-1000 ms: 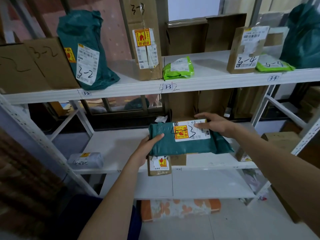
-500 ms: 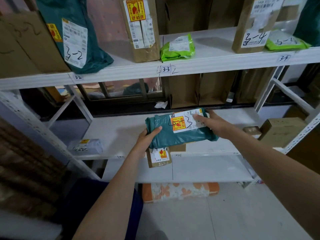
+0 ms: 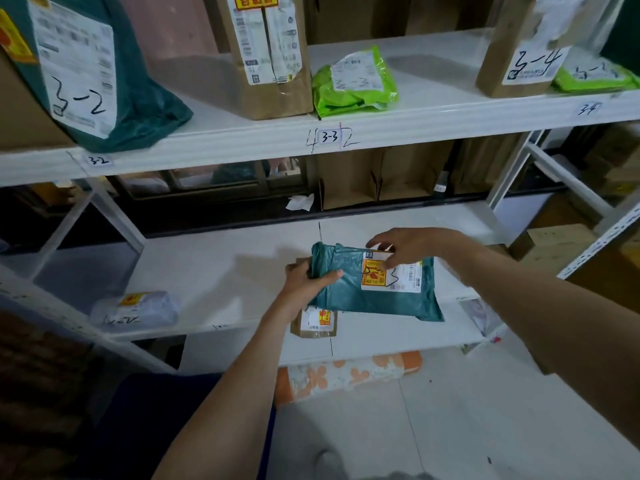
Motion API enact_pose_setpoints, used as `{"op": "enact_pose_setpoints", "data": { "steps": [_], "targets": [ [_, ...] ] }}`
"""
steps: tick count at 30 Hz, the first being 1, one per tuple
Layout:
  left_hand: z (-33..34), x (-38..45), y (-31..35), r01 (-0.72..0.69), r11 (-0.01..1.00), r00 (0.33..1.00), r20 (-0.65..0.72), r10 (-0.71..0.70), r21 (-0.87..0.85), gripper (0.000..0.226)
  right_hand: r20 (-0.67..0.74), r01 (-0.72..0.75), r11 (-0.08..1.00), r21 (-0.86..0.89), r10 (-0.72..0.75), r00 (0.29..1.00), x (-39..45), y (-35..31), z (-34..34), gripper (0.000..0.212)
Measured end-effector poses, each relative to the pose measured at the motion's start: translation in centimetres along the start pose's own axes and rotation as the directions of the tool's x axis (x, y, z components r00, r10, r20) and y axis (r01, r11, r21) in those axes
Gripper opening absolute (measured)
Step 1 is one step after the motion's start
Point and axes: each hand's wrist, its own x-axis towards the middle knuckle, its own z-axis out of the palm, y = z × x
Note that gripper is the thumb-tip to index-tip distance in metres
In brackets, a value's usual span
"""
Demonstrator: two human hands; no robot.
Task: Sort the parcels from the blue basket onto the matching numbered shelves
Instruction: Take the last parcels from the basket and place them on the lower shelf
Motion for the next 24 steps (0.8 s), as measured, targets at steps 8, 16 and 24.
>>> {"op": "enact_pose_setpoints", "data": {
  "steps": [8, 16, 24],
  "targets": [
    [1.0, 3.6, -0.6, 0.067, 0.993, 0.997, 0.020, -0.070, 0.097, 0.081, -0.080, -0.084, 0.995, -0.048, 0.080, 0.994, 1.1, 5.7, -1.2, 0.051],
    [2.3, 6.3, -3.3, 0.209, 0.951, 0.978, -0.059, -0.201, 0.228, 0.046, -0.289, -0.294, 0.898, -0.327, 0.201, 0.936, 5.6, 12.8, -1.4, 0.047],
    [5.8, 7.2, -2.7, 0.268, 0.962, 0.962, -0.060, -0.265, 0.052, 0.057, -0.185, -0.279, 0.832, -0.479, 0.215, 0.959, 10.7, 16.2, 1.3, 0.045]
  ]
}}
